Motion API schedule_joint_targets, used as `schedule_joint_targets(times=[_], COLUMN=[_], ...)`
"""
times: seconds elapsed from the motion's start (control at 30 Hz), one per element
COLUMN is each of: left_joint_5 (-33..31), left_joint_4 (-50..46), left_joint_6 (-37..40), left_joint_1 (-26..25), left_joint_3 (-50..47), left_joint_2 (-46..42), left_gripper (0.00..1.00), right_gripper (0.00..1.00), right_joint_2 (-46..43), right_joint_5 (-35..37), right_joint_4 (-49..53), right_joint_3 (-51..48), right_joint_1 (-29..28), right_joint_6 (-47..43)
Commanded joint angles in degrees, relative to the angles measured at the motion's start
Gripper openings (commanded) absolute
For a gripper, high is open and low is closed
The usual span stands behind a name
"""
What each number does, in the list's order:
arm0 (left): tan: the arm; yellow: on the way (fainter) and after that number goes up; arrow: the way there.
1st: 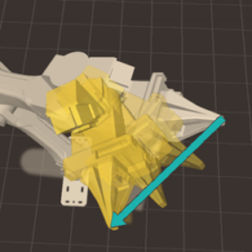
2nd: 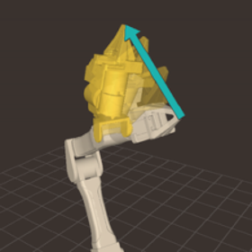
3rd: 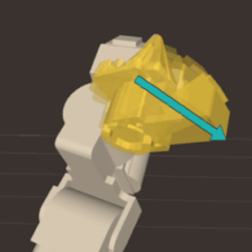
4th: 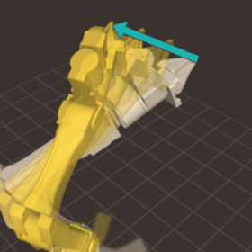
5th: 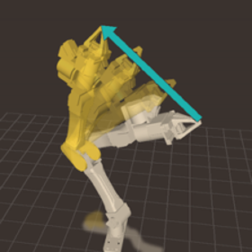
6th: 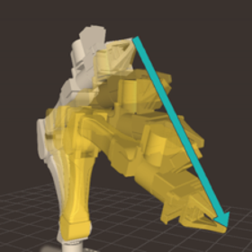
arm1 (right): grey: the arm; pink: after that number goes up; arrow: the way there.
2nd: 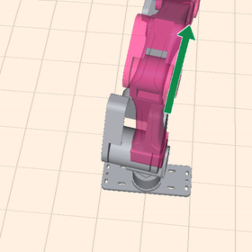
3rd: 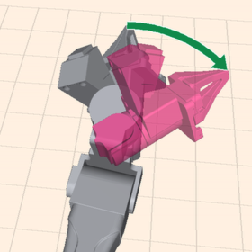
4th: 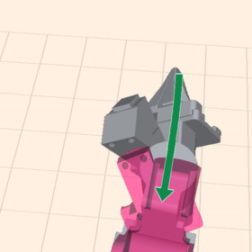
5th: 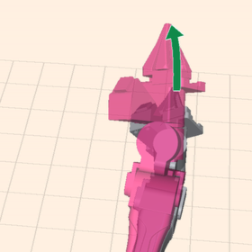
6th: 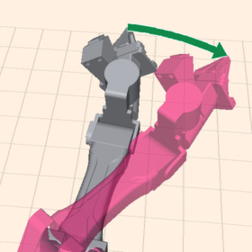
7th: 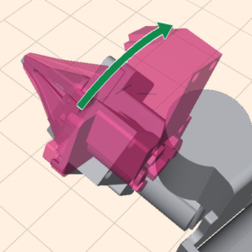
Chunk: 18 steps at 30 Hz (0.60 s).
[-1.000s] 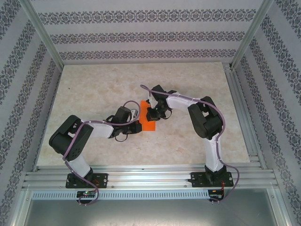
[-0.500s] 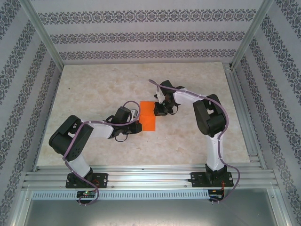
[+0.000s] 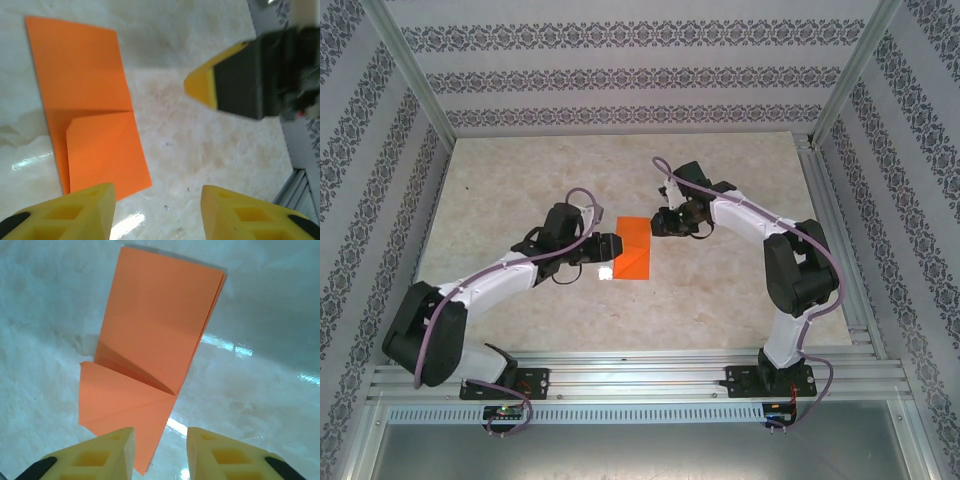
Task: Fold a paper plane with a square sheet of paper (fold left side to right side)
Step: Turn over the paper at the center of the table.
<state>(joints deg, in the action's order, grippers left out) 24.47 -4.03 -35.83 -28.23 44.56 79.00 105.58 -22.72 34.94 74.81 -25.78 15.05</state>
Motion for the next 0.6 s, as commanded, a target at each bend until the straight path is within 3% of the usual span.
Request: schedule_joint_targets(times=[0.0, 0.43, 0.57], left_joint_5=[1.55, 5.35, 7.06], left_joint_4=[-6.29, -3.64, -1.12], left_joint_6=[2.20, 6.41, 5.52], left_joint_1=[3.09, 4.19, 4.22], left_joint_3=[-0.08, 8.78, 10.32], left_joint_2=[0.54, 19.81, 23.58], left_gripper=[0.55, 0.59, 0.53], right_gripper=[0.36, 0.41, 0.40], right_joint_2=[-0.55, -1.35, -1.34], right_joint_5=[-0.20, -0.18, -1.19], right_joint_4=[-3.43, -6.10, -6.96], right_joint_3=[-3.16, -5.90, -6.58], right_joint_1=[-1.02, -1.46, -1.73], right_joint_6=[1.38, 1.56, 2.17])
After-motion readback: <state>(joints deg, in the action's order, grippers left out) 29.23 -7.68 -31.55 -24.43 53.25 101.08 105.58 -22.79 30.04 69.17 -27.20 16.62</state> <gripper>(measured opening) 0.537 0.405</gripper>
